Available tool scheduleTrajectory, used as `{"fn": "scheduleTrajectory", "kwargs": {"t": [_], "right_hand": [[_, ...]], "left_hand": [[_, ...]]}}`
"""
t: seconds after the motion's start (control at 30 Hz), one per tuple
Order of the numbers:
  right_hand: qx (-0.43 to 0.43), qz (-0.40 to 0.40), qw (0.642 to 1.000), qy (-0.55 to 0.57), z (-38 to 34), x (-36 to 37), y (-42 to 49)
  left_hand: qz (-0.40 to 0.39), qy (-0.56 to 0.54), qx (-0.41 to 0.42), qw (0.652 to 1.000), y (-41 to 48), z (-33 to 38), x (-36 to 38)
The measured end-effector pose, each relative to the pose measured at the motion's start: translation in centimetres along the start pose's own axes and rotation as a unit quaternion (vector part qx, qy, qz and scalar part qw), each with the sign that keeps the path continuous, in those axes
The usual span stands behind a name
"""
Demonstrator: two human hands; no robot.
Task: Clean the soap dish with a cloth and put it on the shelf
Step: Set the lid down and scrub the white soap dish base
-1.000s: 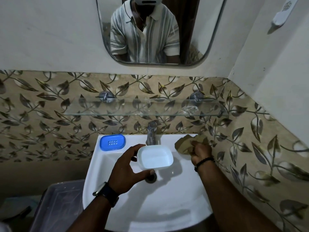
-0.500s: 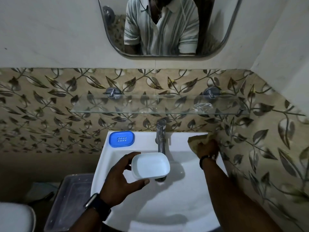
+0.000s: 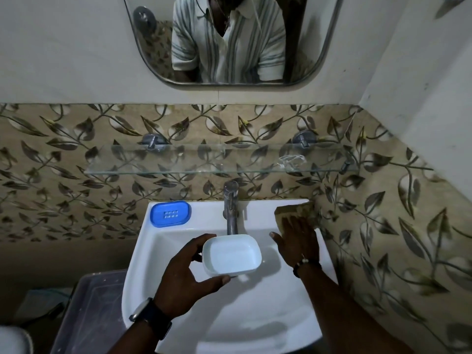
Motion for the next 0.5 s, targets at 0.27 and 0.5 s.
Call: {"fn": "scheduleTrajectory", "kwargs": {"t": [0.27,0.5], "right_hand": [[0.009,-0.097,0.994,0.043,-0.3,0.6,2.1],[0.008,-0.141,0.988,0.056,-0.3,0.5,2.6]], "left_hand": [[0.002,-0.012,-0.006,1.0,-0.3,-0.2,-0.3],[0.012,-0.01,-0.005,1.0,-0.7,-0.2,-1.1]]}}
Point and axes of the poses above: each hand's wrist, its own y-axis towards the middle knuckle, its own x-axis out of the palm, z = x × y, the point moved 10 cm from there along y, towards the middle knuckle, and after that the axes turned 6 degrees about -z, right-handed, at the moved point
